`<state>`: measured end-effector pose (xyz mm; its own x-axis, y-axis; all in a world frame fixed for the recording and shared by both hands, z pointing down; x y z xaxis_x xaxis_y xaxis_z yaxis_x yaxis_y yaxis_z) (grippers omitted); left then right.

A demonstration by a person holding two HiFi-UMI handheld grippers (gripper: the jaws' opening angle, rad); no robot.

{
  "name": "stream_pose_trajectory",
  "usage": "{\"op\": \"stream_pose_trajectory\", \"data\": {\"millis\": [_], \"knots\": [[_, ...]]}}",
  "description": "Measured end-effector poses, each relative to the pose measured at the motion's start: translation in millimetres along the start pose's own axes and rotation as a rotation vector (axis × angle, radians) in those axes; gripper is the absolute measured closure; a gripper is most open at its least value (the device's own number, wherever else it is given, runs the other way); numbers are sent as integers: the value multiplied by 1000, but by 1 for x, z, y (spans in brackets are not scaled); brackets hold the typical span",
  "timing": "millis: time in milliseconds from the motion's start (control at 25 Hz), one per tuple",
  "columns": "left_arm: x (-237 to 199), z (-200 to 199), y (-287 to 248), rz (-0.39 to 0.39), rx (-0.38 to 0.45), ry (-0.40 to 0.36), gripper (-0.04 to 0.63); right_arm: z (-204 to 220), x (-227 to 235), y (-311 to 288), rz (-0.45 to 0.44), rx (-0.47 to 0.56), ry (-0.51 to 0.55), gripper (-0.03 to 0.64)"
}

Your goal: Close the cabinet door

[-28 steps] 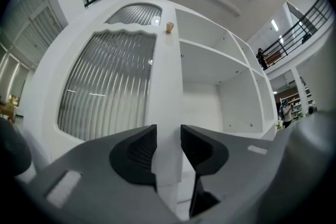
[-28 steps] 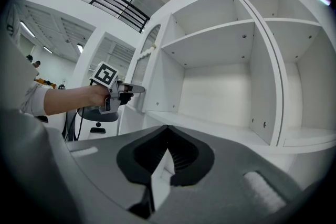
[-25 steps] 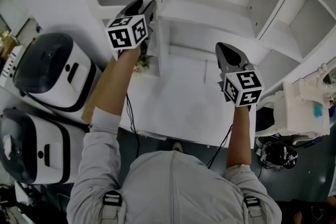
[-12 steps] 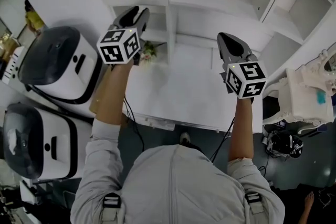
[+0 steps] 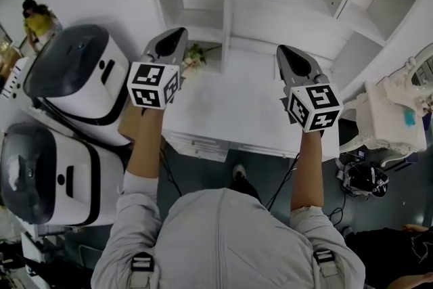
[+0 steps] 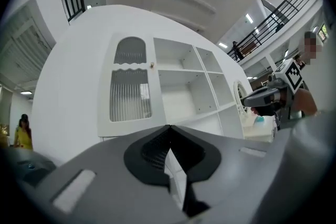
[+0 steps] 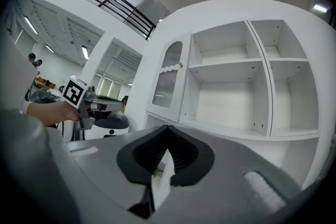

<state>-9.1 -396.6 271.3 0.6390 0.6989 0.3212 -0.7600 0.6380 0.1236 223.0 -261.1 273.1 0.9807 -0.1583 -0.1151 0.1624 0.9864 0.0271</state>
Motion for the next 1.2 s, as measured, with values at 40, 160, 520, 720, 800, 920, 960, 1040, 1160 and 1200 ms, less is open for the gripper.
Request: {"op": "stream_pose_trajectory", "data": {"millis": [40,160,520,720,800,920,960,1040,1160,1200], "knots": [[2,1,8,1,-1,-5,580,0,-5,3,0,2,0,615],[10,3,29,8,-15,-39,580,2,-18,13,0,5,-2,615],[37,-5,83,36,-19,-108,580,3,-60,48,-6,-2,39,615],[54,-8,97,63,-12,-117,580,3,-71,67,6,-9,57,615],[58,-7,101,67,-14,-112,578,6,-75,72,4,-21,65,615],[65,-6,103,76,-15,-106,580,9,-76,77,6,-33,66,615],[67,-6,103,80,-15,-106,580,10,-76,79,8,-34,64,615],[70,-6,104,87,-18,-106,578,11,-76,82,11,-34,61,615],[72,-6,106,88,-21,-108,578,12,-77,84,10,-35,58,615],[73,-7,107,88,-22,-108,578,12,-77,84,9,-35,57,615]]}}
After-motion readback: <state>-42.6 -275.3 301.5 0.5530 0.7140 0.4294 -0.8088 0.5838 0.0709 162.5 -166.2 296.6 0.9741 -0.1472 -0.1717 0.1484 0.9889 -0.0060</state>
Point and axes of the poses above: the fingertips, and each gripper's own axes: y backward along the fingers, x to its right, z out of its underside, the point moved 5 cm from there along y, backward along the fingers, and after that the axes turned 6 degrees about -y, right-handed, at the moved point
